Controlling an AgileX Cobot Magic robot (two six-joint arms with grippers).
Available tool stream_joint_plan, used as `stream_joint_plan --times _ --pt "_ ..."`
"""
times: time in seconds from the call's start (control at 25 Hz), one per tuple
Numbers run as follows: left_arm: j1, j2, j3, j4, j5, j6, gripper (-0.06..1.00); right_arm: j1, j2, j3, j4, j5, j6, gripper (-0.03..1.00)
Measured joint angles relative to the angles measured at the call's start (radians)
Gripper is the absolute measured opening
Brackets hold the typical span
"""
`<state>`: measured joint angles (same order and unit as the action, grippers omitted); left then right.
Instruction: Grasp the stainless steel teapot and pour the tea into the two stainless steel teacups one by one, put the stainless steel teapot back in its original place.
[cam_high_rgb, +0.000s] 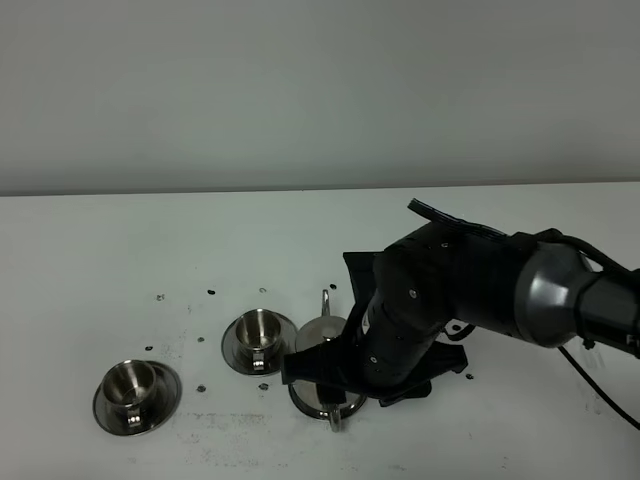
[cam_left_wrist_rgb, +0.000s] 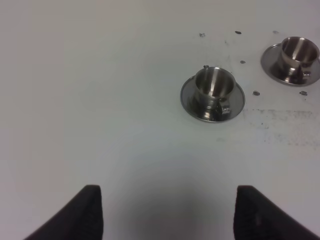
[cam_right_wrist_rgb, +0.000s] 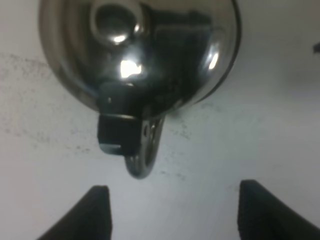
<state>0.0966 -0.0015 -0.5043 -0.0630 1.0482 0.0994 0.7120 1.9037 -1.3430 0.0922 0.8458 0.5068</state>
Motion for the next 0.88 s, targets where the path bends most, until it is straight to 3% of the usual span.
stream_joint_plan --times 0.44,0.88 --pt "0.000 0.000 0.000 0.000 0.000 -0.001 0.61 0.008 0.018 -0.022 0.013 -0.010 0.077 0.56" --pt "0.000 0.000 0.000 0.000 0.000 -0.001 0.61 0.009 0.021 -0.023 0.003 -0.035 0.051 0.56"
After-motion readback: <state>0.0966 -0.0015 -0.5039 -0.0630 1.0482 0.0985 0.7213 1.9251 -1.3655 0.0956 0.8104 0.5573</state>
